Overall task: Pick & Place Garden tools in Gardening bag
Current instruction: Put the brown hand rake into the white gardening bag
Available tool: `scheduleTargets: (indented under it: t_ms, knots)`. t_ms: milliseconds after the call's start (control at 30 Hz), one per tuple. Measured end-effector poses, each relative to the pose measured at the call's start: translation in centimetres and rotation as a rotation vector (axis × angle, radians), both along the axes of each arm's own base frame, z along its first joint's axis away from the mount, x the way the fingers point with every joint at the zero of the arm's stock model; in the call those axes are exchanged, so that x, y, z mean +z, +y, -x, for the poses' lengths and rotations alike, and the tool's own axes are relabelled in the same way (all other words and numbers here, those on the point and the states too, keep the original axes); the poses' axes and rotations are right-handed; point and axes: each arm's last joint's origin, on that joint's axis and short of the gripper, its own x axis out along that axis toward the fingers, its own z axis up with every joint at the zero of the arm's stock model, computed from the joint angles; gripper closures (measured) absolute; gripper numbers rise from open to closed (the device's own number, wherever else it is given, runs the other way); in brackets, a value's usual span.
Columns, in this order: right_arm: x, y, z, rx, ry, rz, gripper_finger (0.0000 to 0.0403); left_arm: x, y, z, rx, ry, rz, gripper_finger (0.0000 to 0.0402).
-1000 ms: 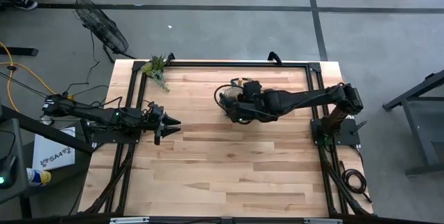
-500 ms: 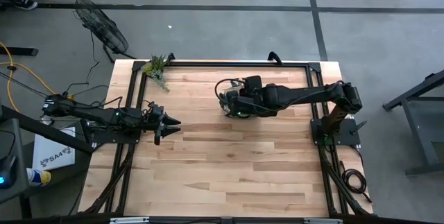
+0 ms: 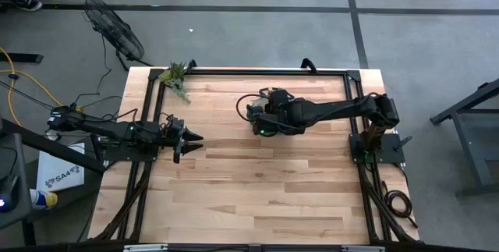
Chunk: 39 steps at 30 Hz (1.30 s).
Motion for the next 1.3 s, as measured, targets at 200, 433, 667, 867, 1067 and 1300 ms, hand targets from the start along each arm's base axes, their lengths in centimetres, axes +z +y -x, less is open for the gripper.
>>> scheduleTargets:
  t_ms: [200, 433, 667, 867, 1067, 1300]
  knots:
    - [-1.0, -0.2, -0.7, -0.016, 0.016, 0.026, 0.0347, 0.0, 0.0, 0.0, 0.003, 0.000, -0.001, 0.0227]
    - [-2.0, -0.3, -1.2, -0.037, 0.027, 0.055, 0.0347, 0.0, 0.0, 0.0, 0.003, 0.001, -0.001, 0.0227]
    - [-2.3, -0.5, -1.4, -0.066, 0.025, 0.105, 0.0347, 0.0, 0.0, 0.0, 0.002, 0.000, 0.000, 0.0227]
    - [-2.1, -0.7, -1.3, -0.086, 0.018, 0.166, 0.0347, 0.0, 0.0, 0.0, 0.002, 0.000, 0.000, 0.0227]
    - [-2.0, 0.1, -1.3, -0.085, -0.005, 0.199, 0.0347, 0.0, 0.0, 0.0, 0.002, 0.000, 0.000, 0.0227]
    - [-1.8, 2.5, -1.2, -0.048, -0.032, 0.282, 0.0347, 0.0, 0.0, 0.0, 0.002, 0.000, 0.000, 0.0227]
